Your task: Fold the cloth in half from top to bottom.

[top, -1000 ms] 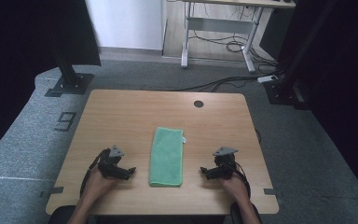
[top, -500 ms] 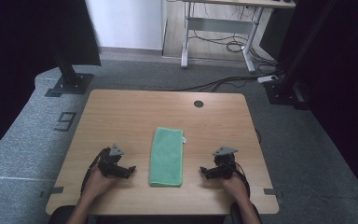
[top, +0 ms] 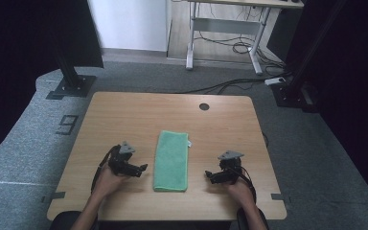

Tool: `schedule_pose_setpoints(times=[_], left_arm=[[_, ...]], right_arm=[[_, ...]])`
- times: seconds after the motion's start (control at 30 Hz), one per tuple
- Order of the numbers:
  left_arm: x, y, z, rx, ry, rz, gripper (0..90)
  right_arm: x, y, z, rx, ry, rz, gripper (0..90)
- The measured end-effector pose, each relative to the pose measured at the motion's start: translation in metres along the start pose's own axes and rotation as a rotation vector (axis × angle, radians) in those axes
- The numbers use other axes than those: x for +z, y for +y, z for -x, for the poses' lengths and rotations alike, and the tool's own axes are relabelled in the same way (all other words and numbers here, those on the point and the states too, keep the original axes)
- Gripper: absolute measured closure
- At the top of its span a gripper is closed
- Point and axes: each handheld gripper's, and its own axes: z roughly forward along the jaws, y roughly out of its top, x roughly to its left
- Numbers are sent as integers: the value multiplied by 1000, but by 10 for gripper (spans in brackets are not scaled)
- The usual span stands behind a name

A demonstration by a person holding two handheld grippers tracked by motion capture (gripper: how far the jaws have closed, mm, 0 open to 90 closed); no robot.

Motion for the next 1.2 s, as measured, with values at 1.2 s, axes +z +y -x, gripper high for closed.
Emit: schedule_pose_setpoints(times=[1.2], left_arm=[[52, 26, 3, 29, 6, -41, 8]], right_arm=[[34, 39, -66, -114, 132, -6, 0]])
